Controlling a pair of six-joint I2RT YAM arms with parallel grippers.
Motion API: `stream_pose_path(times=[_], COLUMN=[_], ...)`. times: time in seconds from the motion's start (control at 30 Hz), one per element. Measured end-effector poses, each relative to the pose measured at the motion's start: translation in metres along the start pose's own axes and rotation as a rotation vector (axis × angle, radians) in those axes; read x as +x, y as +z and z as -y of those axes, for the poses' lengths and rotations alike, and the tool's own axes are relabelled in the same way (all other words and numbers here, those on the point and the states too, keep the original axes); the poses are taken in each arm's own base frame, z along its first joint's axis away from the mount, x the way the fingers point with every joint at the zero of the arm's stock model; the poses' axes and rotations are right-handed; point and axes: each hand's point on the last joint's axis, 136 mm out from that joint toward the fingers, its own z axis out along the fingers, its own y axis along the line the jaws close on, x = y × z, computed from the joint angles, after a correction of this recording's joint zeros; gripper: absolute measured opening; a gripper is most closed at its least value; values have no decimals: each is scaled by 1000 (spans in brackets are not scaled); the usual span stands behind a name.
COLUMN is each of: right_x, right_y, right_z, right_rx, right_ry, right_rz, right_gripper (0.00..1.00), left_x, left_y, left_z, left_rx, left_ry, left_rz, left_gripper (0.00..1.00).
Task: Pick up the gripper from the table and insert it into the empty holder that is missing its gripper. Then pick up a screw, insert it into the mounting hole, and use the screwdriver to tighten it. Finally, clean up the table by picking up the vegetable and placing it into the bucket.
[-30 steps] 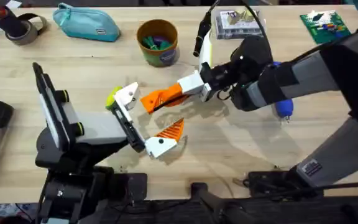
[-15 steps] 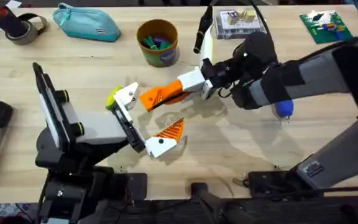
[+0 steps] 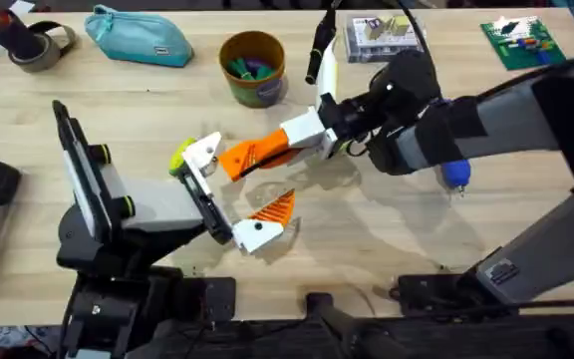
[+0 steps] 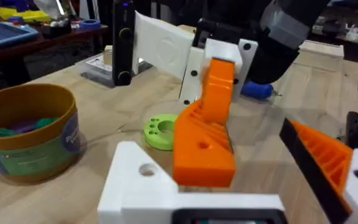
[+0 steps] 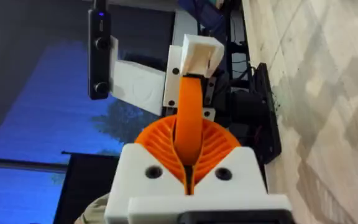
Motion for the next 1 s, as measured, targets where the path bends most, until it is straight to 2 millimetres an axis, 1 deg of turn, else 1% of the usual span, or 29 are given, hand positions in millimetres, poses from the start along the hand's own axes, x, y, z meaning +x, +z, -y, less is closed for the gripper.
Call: stream_pose_path(times=[0.2, 0.83, 1.0], right_x=[-1, -7, -8], right_y=[0, 0, 0], right_z=[3, 3, 10], right_rx=[3, 2, 12], right_ry=[30, 34, 100], right_rz=[4, 41, 45], right_gripper=[24, 24, 24], left_x=[0, 0, 0], left_y=[0, 0, 0], left_z=[0, 0, 0], left_rx=[0, 0, 0], left_ry=[0, 0, 0], left_rz=[0, 0, 0], left_gripper=[988, 986, 987])
